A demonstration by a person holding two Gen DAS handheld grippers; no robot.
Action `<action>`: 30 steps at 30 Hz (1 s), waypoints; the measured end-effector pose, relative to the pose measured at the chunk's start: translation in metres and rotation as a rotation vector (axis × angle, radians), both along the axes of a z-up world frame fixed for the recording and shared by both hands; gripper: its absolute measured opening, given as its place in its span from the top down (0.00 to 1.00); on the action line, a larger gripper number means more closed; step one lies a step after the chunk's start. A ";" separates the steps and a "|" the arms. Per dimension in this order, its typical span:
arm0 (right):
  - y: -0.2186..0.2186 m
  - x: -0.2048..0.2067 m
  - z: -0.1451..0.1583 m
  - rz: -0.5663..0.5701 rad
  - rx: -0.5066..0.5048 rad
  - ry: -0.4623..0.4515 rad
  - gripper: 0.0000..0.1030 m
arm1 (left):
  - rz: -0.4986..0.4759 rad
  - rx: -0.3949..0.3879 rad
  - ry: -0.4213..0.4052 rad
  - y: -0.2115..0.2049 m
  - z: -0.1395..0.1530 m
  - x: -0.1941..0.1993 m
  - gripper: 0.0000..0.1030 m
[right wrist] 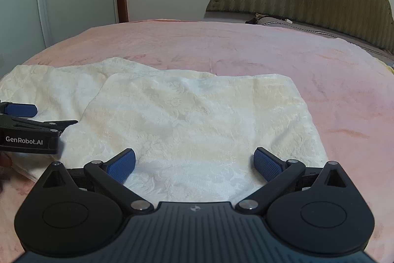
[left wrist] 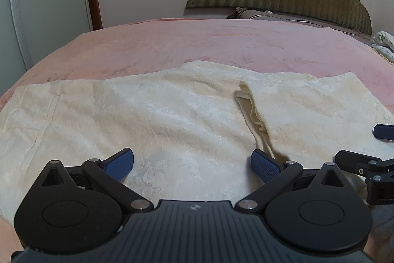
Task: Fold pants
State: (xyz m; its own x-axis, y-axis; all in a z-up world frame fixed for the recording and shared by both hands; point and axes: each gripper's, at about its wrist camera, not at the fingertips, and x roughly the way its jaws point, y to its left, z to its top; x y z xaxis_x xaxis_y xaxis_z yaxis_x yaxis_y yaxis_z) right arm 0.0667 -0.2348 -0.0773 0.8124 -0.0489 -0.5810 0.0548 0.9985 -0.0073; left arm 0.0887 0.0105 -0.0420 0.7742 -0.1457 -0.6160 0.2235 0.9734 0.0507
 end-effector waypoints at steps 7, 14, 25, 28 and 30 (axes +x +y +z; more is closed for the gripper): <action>0.010 0.001 0.004 -0.058 -0.008 0.011 0.00 | -0.022 0.046 0.035 0.023 0.013 -0.011 0.04; 0.090 -0.012 0.030 0.200 -0.164 -0.186 0.00 | 0.207 -0.047 -0.035 0.121 0.042 -0.027 0.04; 0.238 -0.024 0.004 0.689 -0.497 -0.198 0.00 | 0.517 -0.326 0.113 0.276 0.070 -0.041 0.05; 0.266 -0.024 -0.016 0.703 -0.666 -0.245 0.00 | 0.461 -0.584 0.230 0.294 0.056 -0.037 0.05; 0.279 -0.019 -0.021 0.690 -0.728 -0.276 0.00 | 0.439 -0.683 0.277 0.297 0.047 -0.036 0.05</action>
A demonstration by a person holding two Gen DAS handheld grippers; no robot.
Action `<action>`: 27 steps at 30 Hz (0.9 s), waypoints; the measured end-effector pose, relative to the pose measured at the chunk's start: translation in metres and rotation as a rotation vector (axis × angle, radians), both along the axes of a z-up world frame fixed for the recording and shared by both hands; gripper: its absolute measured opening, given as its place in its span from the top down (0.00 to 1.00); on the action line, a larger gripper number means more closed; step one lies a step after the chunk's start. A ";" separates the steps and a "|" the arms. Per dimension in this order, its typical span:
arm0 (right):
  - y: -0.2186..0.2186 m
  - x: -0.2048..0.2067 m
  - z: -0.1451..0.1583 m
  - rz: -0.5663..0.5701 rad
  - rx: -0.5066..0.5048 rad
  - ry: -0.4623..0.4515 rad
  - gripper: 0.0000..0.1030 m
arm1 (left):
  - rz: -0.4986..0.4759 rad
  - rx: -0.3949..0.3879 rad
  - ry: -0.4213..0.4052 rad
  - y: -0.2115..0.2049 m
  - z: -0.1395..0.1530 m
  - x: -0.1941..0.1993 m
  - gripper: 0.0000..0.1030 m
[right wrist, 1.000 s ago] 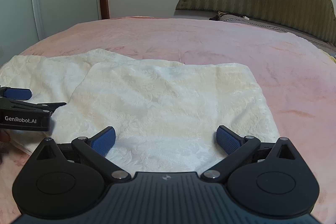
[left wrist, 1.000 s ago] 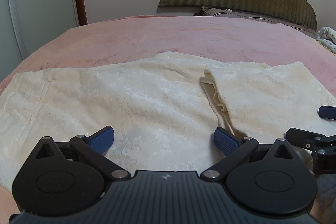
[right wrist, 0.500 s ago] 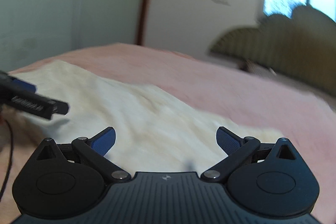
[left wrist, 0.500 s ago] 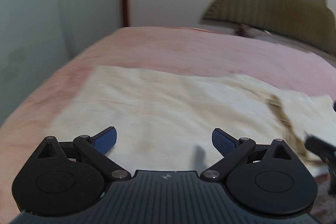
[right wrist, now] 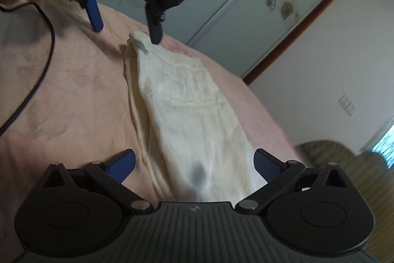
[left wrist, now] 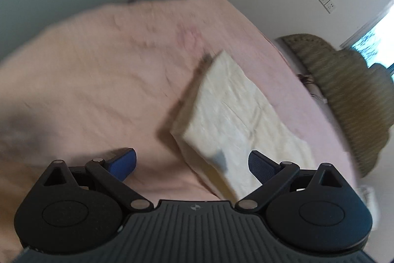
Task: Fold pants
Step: 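Grasp the pants edge with the left gripper and lift it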
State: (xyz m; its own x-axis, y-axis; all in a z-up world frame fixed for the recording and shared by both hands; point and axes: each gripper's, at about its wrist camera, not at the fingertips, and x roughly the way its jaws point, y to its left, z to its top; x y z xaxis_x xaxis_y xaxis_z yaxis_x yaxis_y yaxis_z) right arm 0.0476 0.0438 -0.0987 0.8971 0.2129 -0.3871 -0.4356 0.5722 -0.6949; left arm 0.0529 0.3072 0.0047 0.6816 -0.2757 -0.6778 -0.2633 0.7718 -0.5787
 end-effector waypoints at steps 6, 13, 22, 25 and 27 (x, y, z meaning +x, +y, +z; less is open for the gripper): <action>0.030 0.030 -0.006 -0.044 0.006 -0.045 0.00 | -0.021 -0.074 0.000 -0.008 -0.006 0.009 0.02; 0.039 0.053 0.002 -0.105 0.097 -0.080 0.00 | -0.027 -0.237 -0.026 -0.014 -0.029 0.047 0.01; 0.012 0.054 0.032 -0.086 0.217 0.017 0.00 | -0.032 -0.252 -0.029 -0.019 -0.031 0.091 0.08; 0.004 0.042 0.044 0.106 0.183 0.186 0.00 | -0.034 -0.169 -0.014 -0.025 -0.026 0.094 0.43; -0.007 0.035 0.059 0.167 0.246 0.195 0.00 | -0.018 -0.098 0.004 -0.028 -0.026 0.094 0.65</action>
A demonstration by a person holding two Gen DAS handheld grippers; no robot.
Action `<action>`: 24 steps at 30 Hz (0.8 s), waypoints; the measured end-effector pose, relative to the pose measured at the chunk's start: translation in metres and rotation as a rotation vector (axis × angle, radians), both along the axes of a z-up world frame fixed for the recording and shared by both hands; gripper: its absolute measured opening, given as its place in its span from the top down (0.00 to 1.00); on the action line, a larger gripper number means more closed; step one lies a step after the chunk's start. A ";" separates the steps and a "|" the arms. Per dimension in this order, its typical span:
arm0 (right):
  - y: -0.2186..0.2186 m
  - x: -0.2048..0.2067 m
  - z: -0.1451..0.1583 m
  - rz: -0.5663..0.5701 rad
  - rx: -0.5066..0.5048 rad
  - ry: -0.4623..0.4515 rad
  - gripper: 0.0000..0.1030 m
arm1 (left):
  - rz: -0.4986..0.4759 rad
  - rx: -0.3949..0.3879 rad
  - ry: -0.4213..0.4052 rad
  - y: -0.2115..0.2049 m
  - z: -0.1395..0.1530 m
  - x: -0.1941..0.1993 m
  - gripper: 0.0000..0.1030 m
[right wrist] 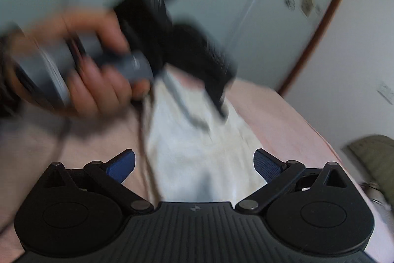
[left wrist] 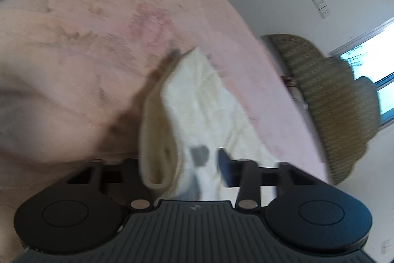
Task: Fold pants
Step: 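Grasp the pants edge with the left gripper and lift it, then fold the held edge over with the left gripper while the right gripper grasps beside it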
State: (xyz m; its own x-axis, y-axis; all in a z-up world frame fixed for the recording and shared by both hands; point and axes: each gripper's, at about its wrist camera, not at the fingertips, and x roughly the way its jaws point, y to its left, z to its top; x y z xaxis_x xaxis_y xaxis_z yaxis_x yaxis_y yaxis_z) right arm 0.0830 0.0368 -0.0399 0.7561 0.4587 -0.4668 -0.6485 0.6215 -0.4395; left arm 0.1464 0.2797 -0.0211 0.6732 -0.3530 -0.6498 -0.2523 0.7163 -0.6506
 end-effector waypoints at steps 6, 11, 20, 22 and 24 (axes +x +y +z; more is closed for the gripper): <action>-0.038 0.046 0.015 -0.241 0.143 0.079 0.00 | 0.003 0.039 -0.019 0.002 0.000 -0.006 0.80; -0.043 0.082 -0.029 -0.392 -0.041 0.188 0.00 | 0.011 0.129 -0.070 -0.013 0.012 -0.014 0.83; -0.043 0.083 0.005 -0.344 0.250 0.172 0.00 | -0.041 0.303 -0.266 -0.069 0.067 -0.045 0.85; -0.044 0.087 0.007 -0.376 0.281 0.176 0.00 | -0.059 0.328 -0.313 -0.087 0.077 -0.054 0.85; -0.051 0.088 0.014 -0.380 0.353 0.190 0.00 | -0.091 0.342 -0.357 -0.105 0.084 -0.062 0.85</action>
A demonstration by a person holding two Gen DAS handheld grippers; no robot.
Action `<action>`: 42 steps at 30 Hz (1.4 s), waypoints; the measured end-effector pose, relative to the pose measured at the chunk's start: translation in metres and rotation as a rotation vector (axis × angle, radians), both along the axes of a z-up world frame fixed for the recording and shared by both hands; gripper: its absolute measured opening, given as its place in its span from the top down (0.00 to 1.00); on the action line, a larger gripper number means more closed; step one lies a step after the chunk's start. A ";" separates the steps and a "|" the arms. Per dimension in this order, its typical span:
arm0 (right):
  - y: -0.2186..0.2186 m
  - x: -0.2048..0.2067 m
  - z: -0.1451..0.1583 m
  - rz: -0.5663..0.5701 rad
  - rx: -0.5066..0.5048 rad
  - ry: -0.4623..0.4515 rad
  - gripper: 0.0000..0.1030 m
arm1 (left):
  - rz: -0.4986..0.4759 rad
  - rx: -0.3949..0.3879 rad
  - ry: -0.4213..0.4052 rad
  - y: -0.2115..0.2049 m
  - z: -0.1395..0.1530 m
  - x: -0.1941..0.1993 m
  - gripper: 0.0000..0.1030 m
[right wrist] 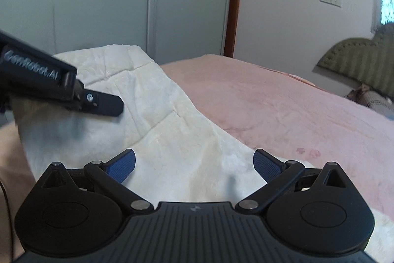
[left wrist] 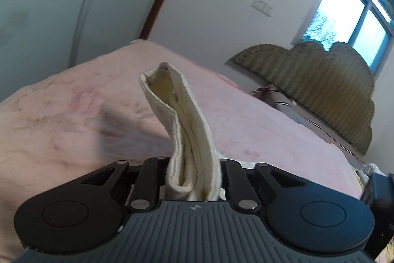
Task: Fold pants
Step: 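Fold the held edge over with the left gripper while the right gripper grasps beside it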
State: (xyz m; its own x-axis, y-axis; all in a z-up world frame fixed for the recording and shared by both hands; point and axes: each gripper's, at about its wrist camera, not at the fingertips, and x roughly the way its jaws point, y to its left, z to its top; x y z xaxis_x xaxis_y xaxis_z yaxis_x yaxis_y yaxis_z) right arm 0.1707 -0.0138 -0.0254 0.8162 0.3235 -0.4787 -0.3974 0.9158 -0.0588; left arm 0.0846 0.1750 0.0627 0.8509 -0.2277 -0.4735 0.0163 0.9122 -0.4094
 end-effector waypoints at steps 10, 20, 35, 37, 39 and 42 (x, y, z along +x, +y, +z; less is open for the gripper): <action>-0.066 -0.048 0.022 -0.032 0.120 -0.103 0.00 | -0.151 0.076 -0.112 -0.084 0.019 -0.023 0.82; -0.155 -0.073 0.022 -0.151 0.166 -0.168 0.00 | -0.341 0.184 -0.174 -0.192 0.020 -0.033 0.75; -0.262 -0.099 0.006 -0.288 0.119 -0.203 0.00 | -0.540 0.276 -0.203 -0.328 -0.021 -0.043 0.73; -0.269 -0.099 0.003 -0.292 0.081 -0.215 0.00 | -0.544 0.279 -0.206 -0.339 -0.027 -0.042 0.73; -0.277 -0.099 0.000 -0.292 0.052 -0.221 0.00 | -0.543 0.275 -0.209 -0.348 -0.031 -0.041 0.73; -0.285 -0.098 -0.004 -0.297 0.030 -0.228 0.00 | -0.556 0.263 -0.207 -0.357 -0.035 -0.038 0.69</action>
State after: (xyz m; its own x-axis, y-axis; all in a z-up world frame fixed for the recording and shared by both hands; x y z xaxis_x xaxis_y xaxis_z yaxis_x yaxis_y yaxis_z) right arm 0.0724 -0.2986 -0.0289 0.9611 0.0679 -0.2678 -0.0941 0.9918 -0.0862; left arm 0.0469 -0.1820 0.0276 0.7189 -0.5595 -0.4124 0.5700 0.8141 -0.1110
